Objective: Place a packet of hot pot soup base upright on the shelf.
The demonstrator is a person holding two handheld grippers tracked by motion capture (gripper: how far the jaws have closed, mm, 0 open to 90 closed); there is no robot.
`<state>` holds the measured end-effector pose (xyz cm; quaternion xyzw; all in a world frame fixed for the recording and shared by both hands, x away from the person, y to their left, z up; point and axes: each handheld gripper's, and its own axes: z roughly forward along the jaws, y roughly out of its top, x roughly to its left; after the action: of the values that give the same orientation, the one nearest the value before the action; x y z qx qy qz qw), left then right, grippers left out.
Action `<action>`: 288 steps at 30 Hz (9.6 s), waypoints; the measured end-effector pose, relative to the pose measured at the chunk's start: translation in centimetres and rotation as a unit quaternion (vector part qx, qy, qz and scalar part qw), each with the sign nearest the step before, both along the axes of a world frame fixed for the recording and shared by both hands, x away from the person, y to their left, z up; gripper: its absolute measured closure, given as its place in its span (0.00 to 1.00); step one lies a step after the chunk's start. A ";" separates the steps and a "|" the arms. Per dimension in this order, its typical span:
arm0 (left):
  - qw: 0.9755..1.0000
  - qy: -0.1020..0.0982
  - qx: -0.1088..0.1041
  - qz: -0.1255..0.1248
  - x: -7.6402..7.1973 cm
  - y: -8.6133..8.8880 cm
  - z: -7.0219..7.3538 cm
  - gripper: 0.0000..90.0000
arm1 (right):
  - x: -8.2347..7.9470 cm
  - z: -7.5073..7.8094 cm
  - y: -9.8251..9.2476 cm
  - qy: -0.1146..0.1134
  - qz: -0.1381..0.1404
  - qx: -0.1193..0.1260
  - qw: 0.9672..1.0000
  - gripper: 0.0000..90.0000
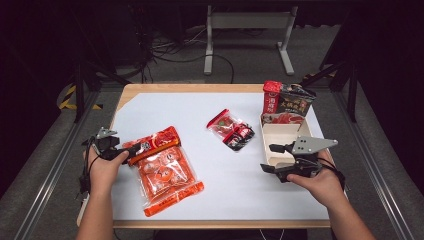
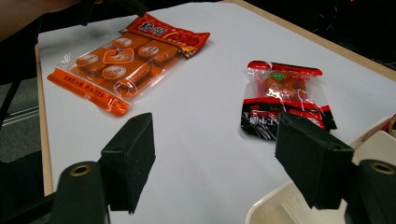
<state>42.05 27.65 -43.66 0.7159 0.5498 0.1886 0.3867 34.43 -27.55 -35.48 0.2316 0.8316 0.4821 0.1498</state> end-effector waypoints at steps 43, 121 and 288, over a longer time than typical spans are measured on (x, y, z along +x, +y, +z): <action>0.995 0.048 -0.079 -0.044 0.0 -0.1 -1.3 0.51 | 0.4 -0.8 0.5 0.013 0.005 -0.005 1.000 0.32; 0.963 -0.179 -0.086 -0.183 -8.5 -6.4 13.5 1.00 | 0.5 0.4 1.7 0.023 0.023 0.020 0.999 0.48; 0.958 -0.185 -0.033 -0.217 -6.2 -11.8 12.5 0.17 | 3.0 9.5 -2.0 -0.033 0.053 0.061 0.996 0.79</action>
<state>35.81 15.88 -31.19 0.7571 0.3063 0.2114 0.5369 37.43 -29.56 -25.93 0.1798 0.8065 0.5464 0.1370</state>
